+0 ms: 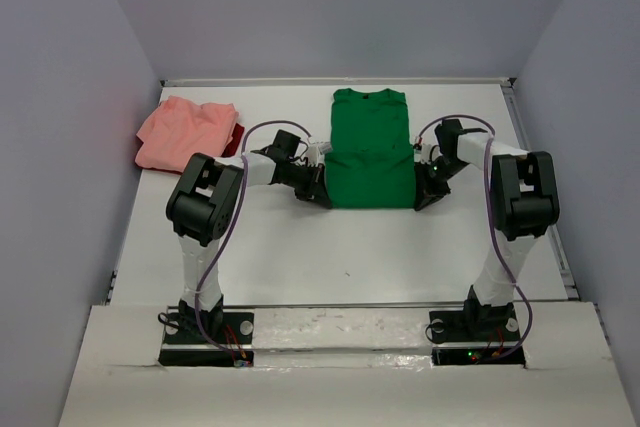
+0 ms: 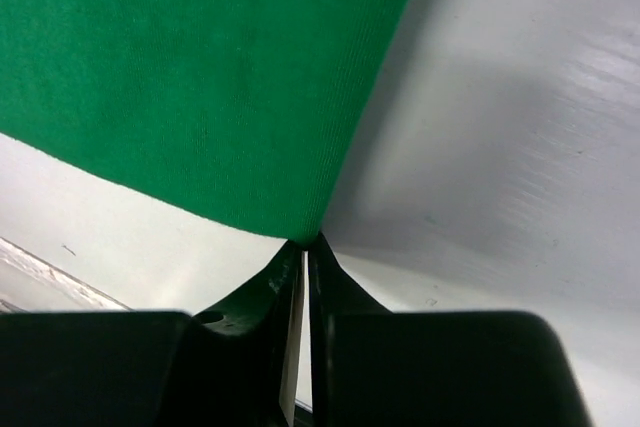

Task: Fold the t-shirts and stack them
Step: Fold the tshirt

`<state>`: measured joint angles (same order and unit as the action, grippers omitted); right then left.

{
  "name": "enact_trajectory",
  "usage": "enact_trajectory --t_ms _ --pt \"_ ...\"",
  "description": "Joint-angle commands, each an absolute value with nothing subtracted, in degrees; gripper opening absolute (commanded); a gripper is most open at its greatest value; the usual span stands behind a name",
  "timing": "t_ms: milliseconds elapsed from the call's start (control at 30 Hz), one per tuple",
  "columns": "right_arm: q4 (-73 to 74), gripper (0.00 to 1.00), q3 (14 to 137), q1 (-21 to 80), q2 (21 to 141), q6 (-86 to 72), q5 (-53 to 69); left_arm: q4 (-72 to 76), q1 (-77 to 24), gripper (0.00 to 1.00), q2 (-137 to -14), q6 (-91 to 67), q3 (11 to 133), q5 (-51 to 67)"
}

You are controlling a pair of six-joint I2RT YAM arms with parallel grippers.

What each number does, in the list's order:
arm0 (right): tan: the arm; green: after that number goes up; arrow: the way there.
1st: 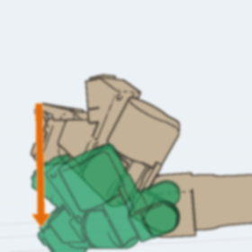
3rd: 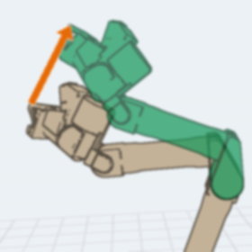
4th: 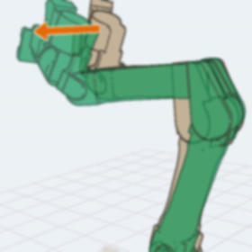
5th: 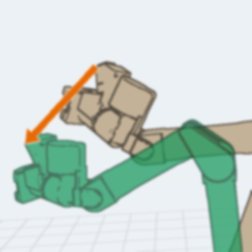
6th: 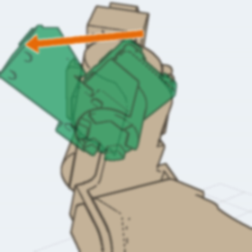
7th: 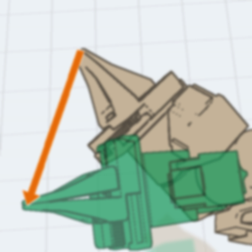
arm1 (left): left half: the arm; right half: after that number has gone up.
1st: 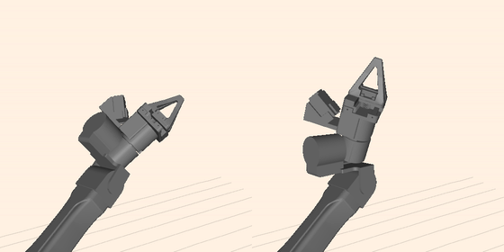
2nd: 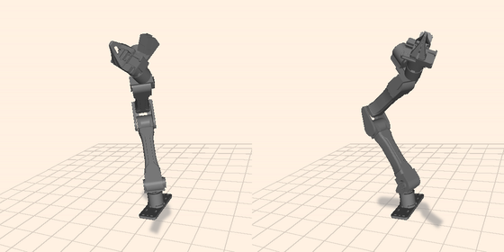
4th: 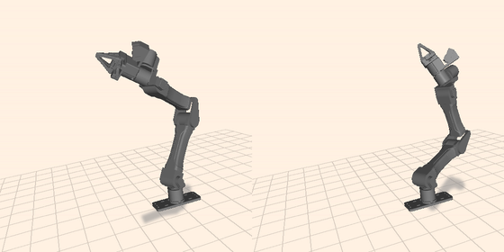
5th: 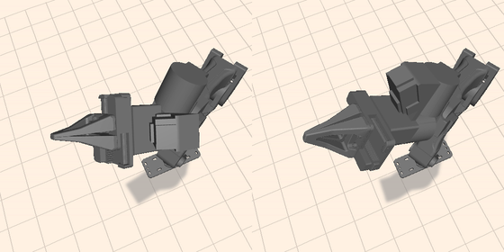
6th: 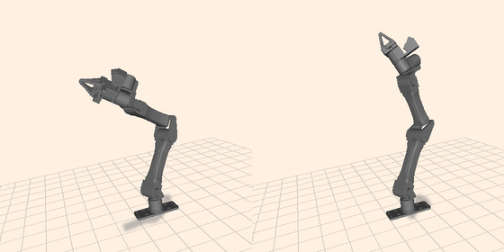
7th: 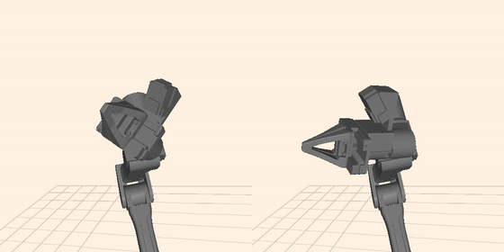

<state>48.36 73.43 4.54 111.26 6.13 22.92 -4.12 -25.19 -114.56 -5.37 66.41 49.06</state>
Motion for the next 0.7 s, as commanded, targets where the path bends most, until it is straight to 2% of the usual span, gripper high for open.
enact_trajectory --t_ms 0,333,400,500,600,667 --pt "45.4 0.09 74.3 4.2 113.6 6.8 22.1 -4.8 -25.5 0.0 -111.4 -4.6 67.1 50.3" --pt "46.3 0.08 75.2 4.2 113.7 7.4 23.3 -5.3 -25.6 0.0 -111.4 -4.3 67.5 50.9" --pt "46.8 0.21 75.3 4.2 113.4 7.6 23.4 -5.3 -25.6 0.0 -111.3 -4.1 67.4 50.9" --pt "47.6 0.32 75.3 4.2 112.2 8.1 22.9 -5.1 -25.6 0.0 -111.1 -4.1 67.1 51.1" --pt "48.3 0.38 75.4 4.2 111.0 8.5 22.0 -5.1 -25.6 0.0 -111.1 -4.0 67.2 51.4" --pt "48.7 0.39 75.7 4.2 110.7 8.9 22.0 -5.1 -25.6 0.0 -111.3 -4.0 67.2 51.5"
